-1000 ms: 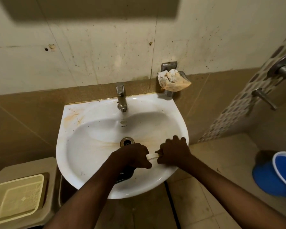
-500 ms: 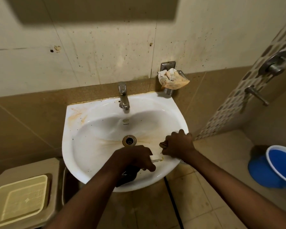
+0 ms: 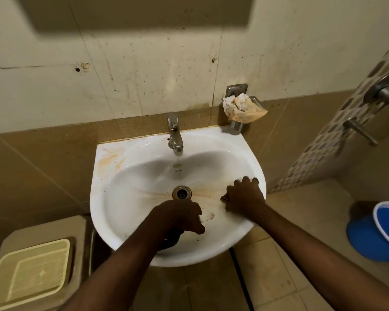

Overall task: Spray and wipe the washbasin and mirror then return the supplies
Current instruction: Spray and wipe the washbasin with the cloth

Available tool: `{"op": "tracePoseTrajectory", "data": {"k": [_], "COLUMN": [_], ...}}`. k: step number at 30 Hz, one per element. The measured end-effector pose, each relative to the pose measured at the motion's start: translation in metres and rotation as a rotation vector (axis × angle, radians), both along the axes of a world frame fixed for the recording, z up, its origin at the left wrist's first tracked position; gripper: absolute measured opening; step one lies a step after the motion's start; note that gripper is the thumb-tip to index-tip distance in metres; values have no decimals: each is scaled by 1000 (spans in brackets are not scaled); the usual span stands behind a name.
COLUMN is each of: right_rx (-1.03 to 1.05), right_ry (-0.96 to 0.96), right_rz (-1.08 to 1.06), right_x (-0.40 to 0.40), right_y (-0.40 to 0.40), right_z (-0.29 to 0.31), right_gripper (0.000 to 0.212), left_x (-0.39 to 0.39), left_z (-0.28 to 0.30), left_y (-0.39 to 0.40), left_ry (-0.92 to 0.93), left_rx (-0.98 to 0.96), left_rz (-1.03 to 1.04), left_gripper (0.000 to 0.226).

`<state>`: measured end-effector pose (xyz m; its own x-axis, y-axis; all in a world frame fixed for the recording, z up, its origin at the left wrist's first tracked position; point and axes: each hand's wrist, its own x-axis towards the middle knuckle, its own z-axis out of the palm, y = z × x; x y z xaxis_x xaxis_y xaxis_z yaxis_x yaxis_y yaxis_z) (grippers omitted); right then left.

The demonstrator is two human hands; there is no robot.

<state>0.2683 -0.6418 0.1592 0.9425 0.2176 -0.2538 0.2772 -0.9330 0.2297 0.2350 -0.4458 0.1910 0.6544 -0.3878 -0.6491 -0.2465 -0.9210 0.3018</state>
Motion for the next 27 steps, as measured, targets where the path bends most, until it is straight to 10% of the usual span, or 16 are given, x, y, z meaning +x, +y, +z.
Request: {"op": "tracePoseTrajectory", "data": {"k": [7, 21, 27], "right_rx": [36, 261, -79], "right_ry": [-233, 388, 23], "right_rz": [252, 125, 120], "right_x": [64, -28, 16], "right_y": [0, -3, -9], "right_z": [-30, 10, 12], "right_gripper": [31, 37, 41], "left_x": [3, 16, 8], "left_z": [2, 19, 27], "left_y": [9, -7, 9], "left_ry": [-64, 55, 125], "left_rx": [-80, -61, -57], "left_rz": [2, 58, 121], "left_gripper": [35, 20, 14]}}
